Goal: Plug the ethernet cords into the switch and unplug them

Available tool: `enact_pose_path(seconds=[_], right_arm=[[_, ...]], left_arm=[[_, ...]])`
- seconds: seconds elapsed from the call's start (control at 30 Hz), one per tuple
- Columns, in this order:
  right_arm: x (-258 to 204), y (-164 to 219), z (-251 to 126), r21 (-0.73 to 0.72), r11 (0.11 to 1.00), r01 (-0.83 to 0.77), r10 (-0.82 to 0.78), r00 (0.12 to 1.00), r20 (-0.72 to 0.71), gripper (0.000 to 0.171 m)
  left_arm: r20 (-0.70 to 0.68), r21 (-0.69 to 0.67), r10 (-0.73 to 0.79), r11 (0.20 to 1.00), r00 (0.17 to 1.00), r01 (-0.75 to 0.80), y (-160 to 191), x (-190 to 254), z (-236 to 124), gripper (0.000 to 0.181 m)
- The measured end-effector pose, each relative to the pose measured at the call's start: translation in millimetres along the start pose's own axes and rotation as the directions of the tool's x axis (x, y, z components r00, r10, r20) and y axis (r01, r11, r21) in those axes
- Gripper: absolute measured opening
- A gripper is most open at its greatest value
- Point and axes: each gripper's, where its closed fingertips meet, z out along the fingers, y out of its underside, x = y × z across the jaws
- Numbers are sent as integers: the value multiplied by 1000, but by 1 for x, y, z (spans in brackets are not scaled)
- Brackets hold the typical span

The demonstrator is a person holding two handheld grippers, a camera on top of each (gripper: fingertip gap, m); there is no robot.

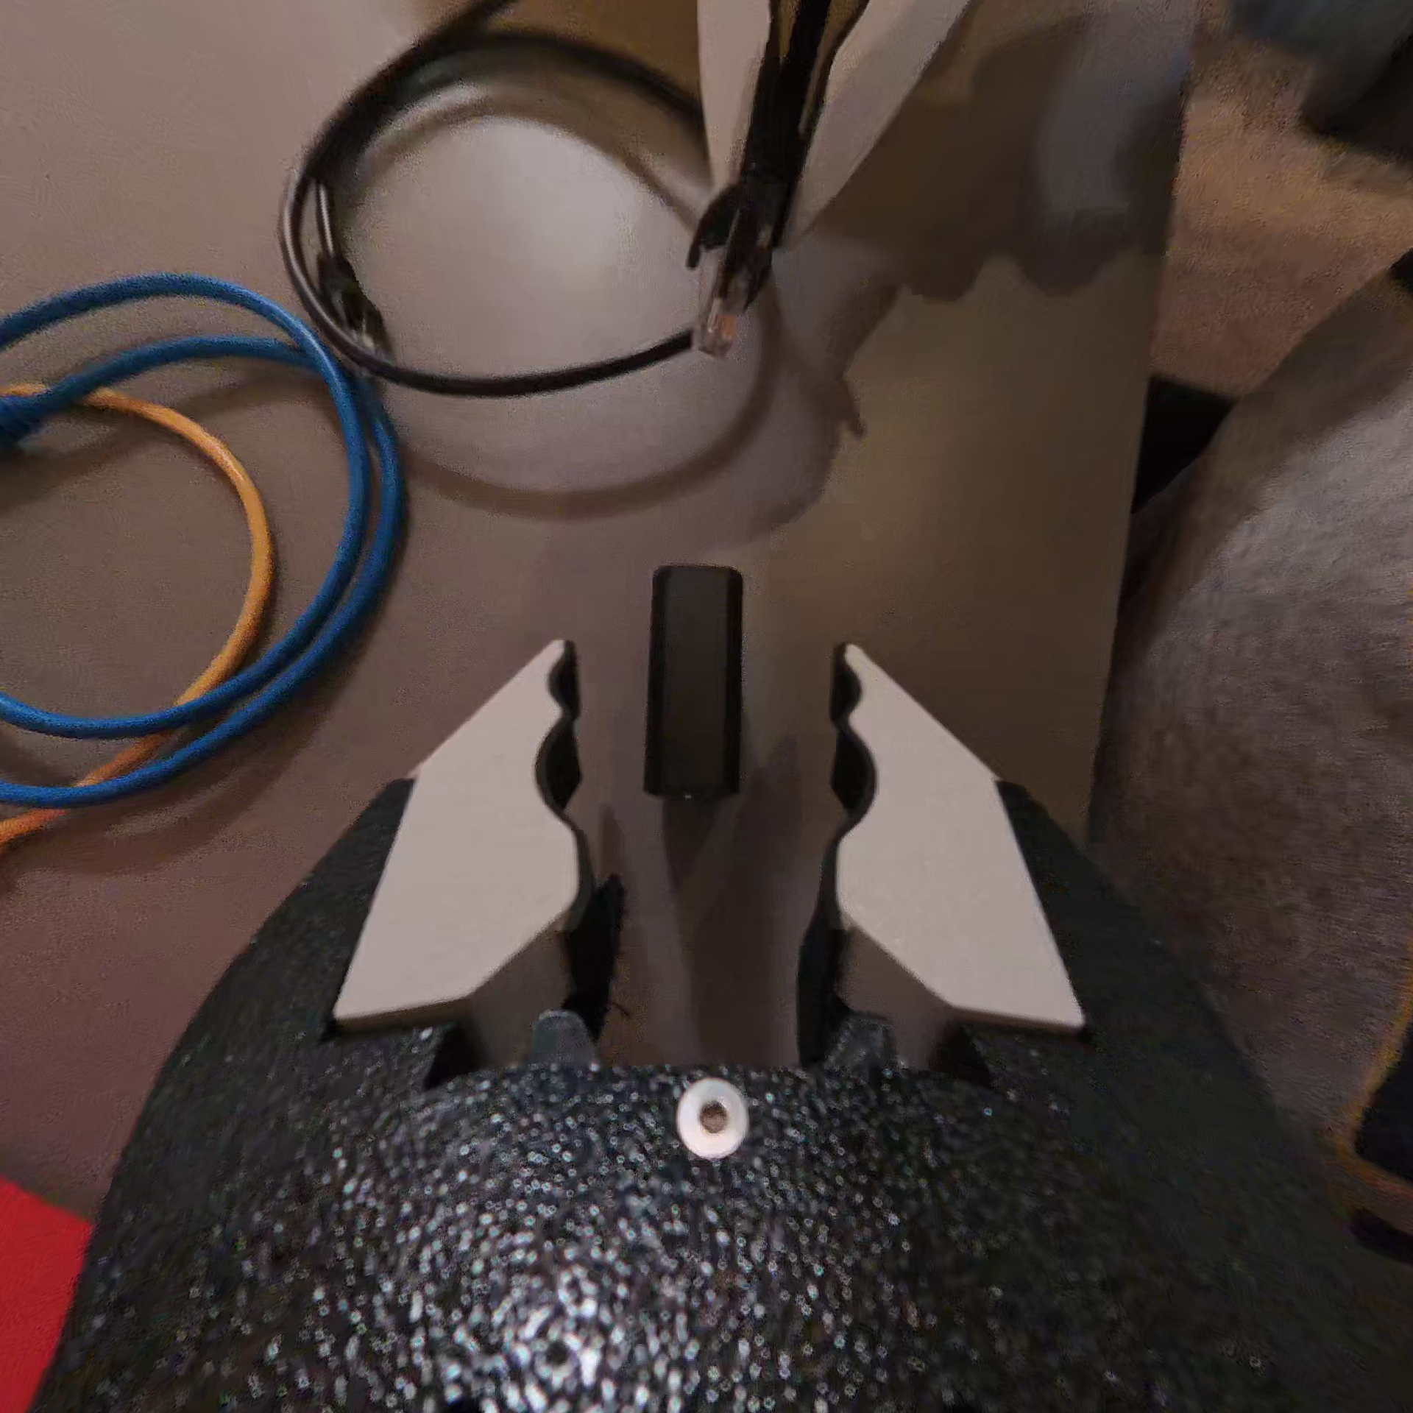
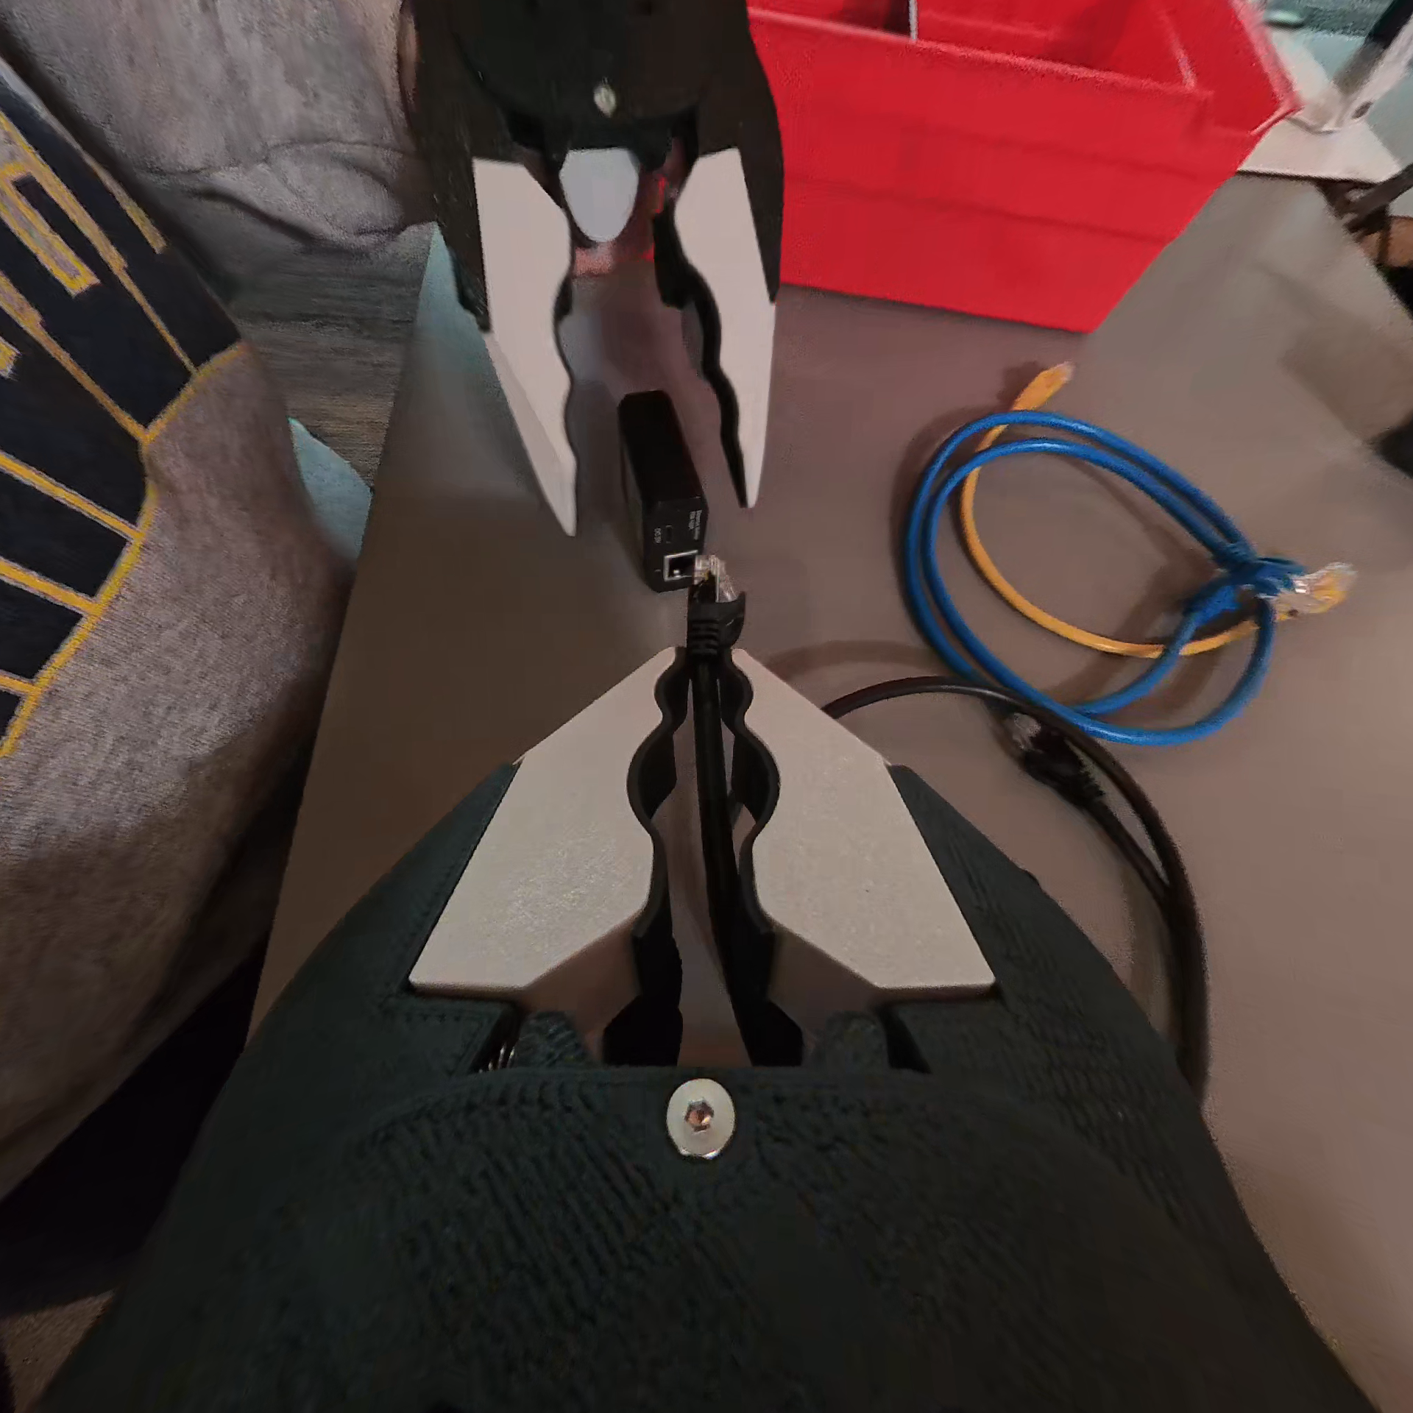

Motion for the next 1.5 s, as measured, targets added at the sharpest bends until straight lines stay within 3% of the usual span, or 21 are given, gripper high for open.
enact_pose_path(seconds=[0.03,0.2,0.3,0.47,0.63,1.5], right_arm=[[-2,1,3,2,1000,-7,7,1000,12,7],[-11,4,14,15,999,-33,32,998,54,7],[-17,0,13,38,998,-43,40,996,76,7],[-27,-21,5,93,995,-37,26,993,115,7],[-31,-23,7,41,999,24,-28,994,109,7],[-40,-10,18,7,996,88,-88,991,96,6]], left_arm=[[10,-22,-11,1000,1000,11,6,-1,4,59],[19,4,-10,1000,1000,10,14,1,11,22],[54,47,79,996,995,-82,12,1,9,22],[5,335,160,930,987,-152,-22,22,-8,22],[11,416,194,891,981,-181,-32,26,-16,21],[-9,415,206,891,979,-183,-31,33,-10,21]])
